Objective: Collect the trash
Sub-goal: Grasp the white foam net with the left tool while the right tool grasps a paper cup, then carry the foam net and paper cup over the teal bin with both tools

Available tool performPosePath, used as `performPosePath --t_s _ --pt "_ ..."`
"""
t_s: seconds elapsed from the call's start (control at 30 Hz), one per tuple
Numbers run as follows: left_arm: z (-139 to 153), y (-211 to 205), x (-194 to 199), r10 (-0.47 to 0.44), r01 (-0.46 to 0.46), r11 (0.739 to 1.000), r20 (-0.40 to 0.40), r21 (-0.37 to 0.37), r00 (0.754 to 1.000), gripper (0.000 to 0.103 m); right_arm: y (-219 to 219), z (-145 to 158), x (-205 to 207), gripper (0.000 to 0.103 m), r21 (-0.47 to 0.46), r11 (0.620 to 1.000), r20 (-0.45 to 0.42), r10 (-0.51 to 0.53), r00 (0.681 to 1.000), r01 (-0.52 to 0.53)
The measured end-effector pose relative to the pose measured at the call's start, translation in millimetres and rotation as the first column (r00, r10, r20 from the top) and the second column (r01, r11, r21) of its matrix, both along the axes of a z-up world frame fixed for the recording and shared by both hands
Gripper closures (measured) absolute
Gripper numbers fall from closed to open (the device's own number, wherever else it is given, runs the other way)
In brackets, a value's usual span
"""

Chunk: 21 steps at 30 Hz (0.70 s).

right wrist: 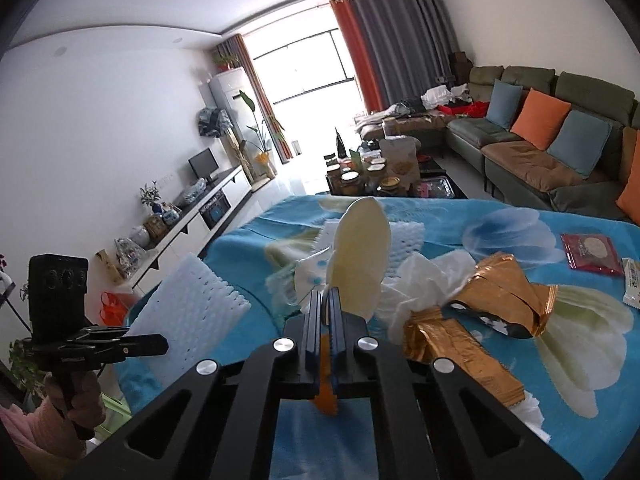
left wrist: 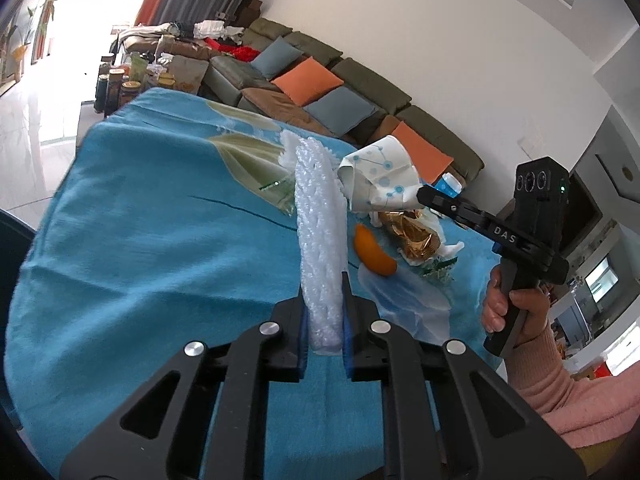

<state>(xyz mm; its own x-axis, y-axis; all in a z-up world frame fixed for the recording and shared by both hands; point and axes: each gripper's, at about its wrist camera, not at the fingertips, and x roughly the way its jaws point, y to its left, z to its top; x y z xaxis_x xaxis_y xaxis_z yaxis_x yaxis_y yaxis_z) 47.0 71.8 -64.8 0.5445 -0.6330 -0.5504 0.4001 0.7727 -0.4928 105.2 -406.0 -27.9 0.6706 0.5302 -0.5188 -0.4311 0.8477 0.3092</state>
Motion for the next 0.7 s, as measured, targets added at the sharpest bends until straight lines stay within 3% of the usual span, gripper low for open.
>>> performPosePath --t_s 0.7 --pt "14 60 -46 0.146 -0.147 0.989 0.046 0.026 0.988 0.090 74 11 -25 0.100 0.072 0.979 0.013 0.192 0.981 -0.193"
